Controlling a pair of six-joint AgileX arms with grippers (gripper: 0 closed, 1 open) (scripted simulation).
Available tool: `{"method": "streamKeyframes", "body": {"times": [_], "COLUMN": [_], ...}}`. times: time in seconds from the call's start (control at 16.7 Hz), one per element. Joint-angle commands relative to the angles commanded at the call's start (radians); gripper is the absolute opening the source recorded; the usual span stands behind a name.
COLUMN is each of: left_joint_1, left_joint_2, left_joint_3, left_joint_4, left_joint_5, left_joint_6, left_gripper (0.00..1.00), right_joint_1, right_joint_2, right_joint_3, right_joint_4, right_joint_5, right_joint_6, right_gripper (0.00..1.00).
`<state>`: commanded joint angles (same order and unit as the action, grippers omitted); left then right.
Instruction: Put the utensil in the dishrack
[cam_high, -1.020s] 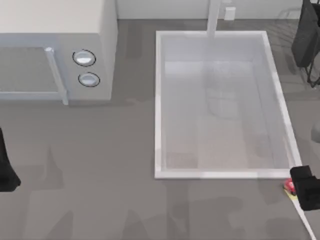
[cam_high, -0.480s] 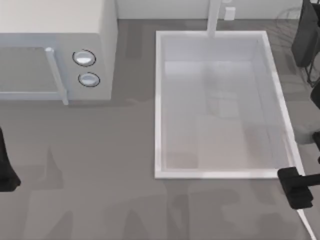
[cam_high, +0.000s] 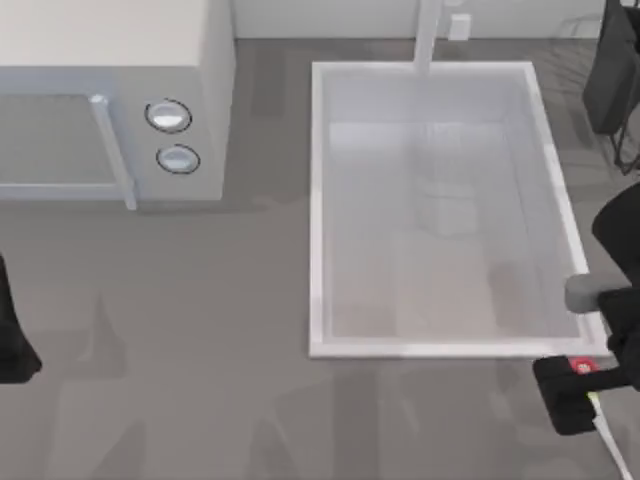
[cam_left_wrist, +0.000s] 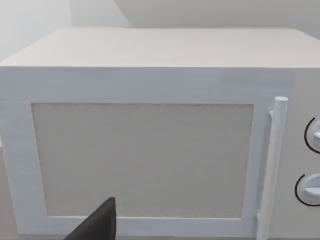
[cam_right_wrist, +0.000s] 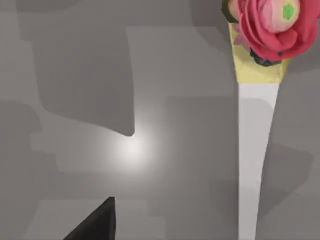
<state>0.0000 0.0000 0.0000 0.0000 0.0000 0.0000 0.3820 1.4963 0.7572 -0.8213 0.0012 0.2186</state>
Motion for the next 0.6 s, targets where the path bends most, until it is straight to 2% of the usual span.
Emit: {"method": "streamKeyframes", "body": {"times": [0.3,0.6], "left_joint_1": [0.000,0.000], "left_joint_2": [0.000,0.000], "left_joint_3": [0.000,0.000], "left_joint_4": [0.000,0.000], "left_joint_5": [0.000,0.000], "left_joint_6": [0.000,0.000], "left_gripper": [1.00,1.00], "right_joint_1": [0.003,0.003], "right_joint_2": [0.107,0.116], "right_joint_3": [-0.119,-0.131], "right_joint_4": [0.223,0.242], "right_joint_5": [0.000,0.000], "right_joint_6": [0.005,0.005], "right_gripper": [1.00,1.00]}}
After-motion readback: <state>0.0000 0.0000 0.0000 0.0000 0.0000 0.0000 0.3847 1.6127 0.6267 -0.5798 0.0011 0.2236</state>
